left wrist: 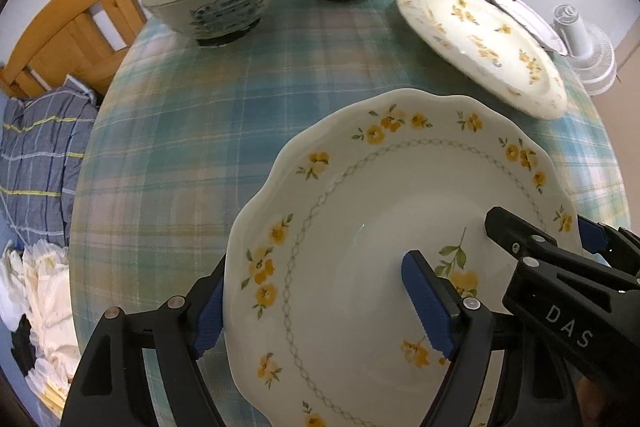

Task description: Organize plates and bowls

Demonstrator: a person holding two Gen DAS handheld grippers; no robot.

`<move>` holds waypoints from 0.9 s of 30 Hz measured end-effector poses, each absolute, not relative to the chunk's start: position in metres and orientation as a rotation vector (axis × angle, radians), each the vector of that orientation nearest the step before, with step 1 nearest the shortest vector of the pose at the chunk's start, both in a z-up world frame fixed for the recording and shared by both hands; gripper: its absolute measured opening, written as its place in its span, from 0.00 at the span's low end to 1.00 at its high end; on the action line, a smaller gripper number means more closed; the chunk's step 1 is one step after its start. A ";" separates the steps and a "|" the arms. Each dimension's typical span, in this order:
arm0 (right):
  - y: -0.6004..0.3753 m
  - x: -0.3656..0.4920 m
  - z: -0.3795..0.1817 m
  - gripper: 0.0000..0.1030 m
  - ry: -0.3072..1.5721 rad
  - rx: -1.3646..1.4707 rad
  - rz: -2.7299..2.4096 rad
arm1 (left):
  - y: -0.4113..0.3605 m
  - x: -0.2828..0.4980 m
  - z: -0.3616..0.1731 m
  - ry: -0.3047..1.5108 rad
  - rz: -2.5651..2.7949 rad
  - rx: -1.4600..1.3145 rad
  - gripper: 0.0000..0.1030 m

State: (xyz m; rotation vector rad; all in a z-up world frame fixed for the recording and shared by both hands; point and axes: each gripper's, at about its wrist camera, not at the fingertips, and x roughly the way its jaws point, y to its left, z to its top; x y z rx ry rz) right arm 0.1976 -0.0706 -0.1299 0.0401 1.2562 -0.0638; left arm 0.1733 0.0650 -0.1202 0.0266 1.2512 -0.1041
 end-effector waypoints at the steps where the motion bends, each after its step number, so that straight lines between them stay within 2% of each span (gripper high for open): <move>1: -0.071 0.195 -0.127 0.70 1.250 0.041 -0.070 | 0.062 0.174 -0.117 1.242 -0.118 0.027 0.79; 11: -0.111 0.178 -0.096 0.70 1.192 0.093 -0.178 | 0.015 0.182 -0.095 1.199 -0.222 0.083 0.79; 27: -0.221 0.190 -0.083 0.70 1.181 0.097 -0.127 | -0.091 0.192 -0.087 1.200 -0.155 0.049 0.79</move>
